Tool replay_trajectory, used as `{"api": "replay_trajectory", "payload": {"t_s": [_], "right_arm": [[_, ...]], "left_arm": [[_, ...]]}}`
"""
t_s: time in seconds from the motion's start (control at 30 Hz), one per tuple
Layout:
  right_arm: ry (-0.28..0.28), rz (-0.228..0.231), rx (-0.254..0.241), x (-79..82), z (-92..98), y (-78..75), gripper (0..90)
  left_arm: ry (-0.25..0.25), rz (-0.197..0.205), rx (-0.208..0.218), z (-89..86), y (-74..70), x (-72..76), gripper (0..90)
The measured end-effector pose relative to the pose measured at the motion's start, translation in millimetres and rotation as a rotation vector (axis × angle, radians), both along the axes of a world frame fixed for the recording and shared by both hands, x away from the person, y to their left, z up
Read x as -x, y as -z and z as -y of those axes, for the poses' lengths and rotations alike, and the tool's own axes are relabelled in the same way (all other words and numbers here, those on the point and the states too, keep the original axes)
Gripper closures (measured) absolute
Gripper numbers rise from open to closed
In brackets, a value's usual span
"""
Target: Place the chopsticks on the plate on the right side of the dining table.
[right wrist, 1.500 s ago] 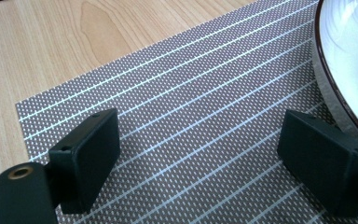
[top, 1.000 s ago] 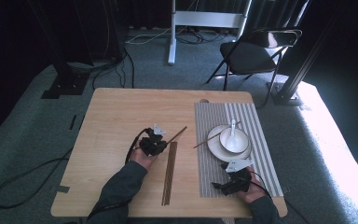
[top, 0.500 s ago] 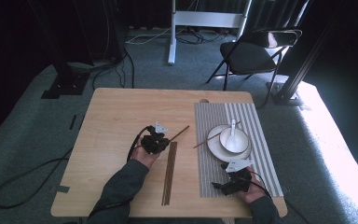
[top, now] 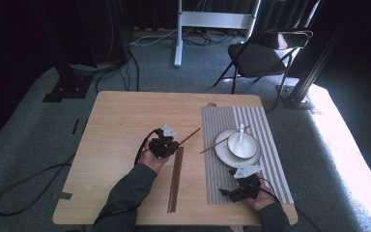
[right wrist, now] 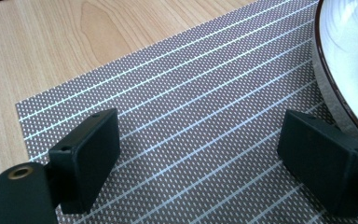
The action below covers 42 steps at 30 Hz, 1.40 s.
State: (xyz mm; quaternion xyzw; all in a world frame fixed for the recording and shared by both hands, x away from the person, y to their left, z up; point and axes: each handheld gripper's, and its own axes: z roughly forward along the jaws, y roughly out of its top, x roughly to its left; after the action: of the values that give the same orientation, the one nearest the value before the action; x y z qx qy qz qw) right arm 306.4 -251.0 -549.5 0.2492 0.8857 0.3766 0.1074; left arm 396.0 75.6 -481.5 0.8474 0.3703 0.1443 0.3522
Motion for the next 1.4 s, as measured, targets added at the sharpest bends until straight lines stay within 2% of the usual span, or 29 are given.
{"api": "replay_trajectory", "payload": {"t_s": [0.8, 1.4], "right_arm": [[0.000, 0.000, 0.000, 0.0, 0.0, 0.0, 12.3], [0.000, -0.001, -0.001, 0.0, 0.0, 0.0, 12.4]], "left_arm": [[0.054, 0.012, 0.045, 21.1, -2.0, -1.7, 85.1], [0.098, 0.024, 0.055, 36.9, -3.4, -5.1, 85.1]]}}
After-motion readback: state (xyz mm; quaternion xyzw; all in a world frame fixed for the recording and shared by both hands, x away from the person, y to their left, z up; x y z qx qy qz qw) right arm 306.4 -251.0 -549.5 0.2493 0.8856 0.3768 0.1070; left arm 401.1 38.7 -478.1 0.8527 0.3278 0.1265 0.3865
